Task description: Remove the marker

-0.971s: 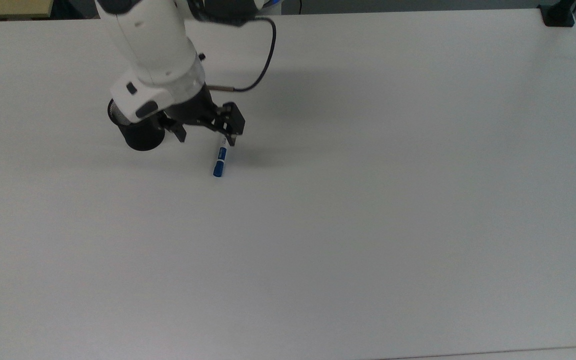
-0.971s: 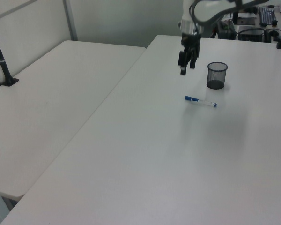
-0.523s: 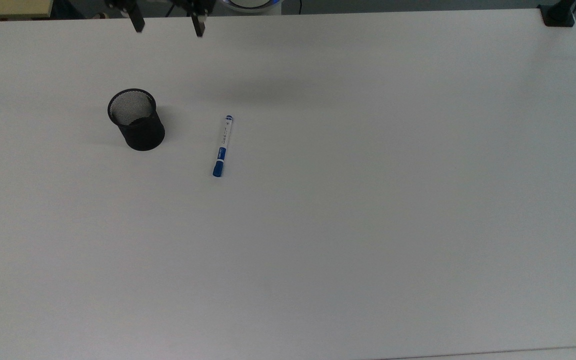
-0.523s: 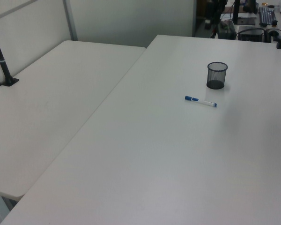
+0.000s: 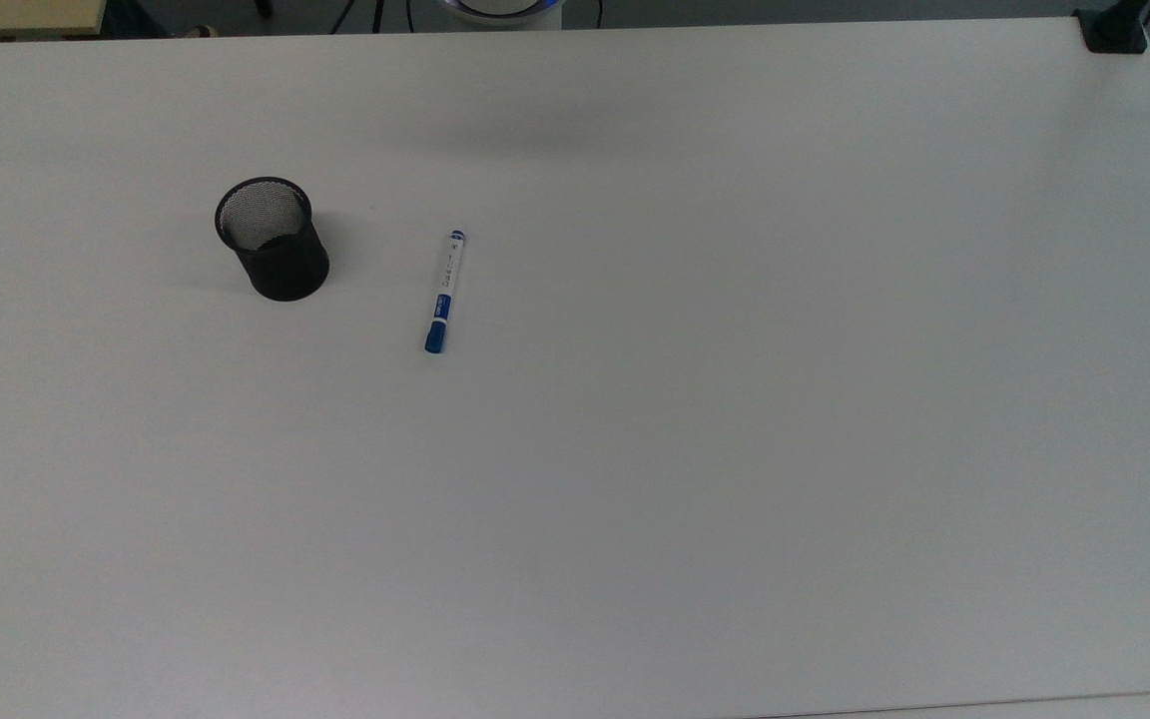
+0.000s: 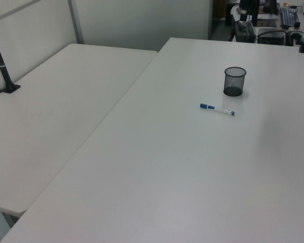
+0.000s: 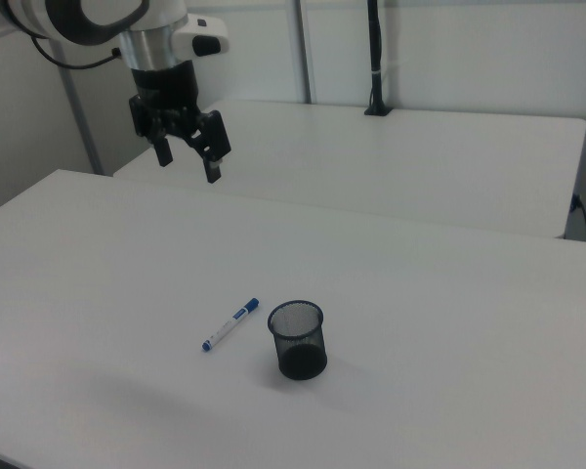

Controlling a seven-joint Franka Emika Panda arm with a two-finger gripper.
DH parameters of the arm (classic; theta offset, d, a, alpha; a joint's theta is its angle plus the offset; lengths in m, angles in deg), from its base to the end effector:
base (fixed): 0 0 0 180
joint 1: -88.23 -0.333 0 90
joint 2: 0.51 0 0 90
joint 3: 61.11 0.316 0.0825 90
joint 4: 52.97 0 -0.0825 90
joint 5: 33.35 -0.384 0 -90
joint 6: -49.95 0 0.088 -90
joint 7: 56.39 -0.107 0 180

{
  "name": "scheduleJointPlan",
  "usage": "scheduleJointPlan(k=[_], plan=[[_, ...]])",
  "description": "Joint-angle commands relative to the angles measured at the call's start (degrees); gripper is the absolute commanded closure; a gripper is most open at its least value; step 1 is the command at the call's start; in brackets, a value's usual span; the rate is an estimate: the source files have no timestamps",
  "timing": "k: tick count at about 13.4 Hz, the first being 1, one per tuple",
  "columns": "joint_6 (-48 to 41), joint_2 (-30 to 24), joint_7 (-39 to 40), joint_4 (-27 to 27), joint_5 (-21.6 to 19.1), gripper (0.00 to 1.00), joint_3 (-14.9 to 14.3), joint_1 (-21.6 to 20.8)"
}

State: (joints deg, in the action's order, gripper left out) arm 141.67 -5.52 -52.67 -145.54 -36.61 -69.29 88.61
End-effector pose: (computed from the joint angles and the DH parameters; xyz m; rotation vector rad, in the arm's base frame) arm 0.5250 -0.0768 0.6532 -3.0752 0.1293 -0.1212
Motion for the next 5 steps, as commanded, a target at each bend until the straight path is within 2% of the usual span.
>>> scheduleJointPlan(k=[1,5], plan=[[7.41,1.75,3.22,-0.86,1.41,0.0,-0.17,-0.47],[7.52,1.76,3.04,-0.94,2.99,0.0,0.26,-0.9]])
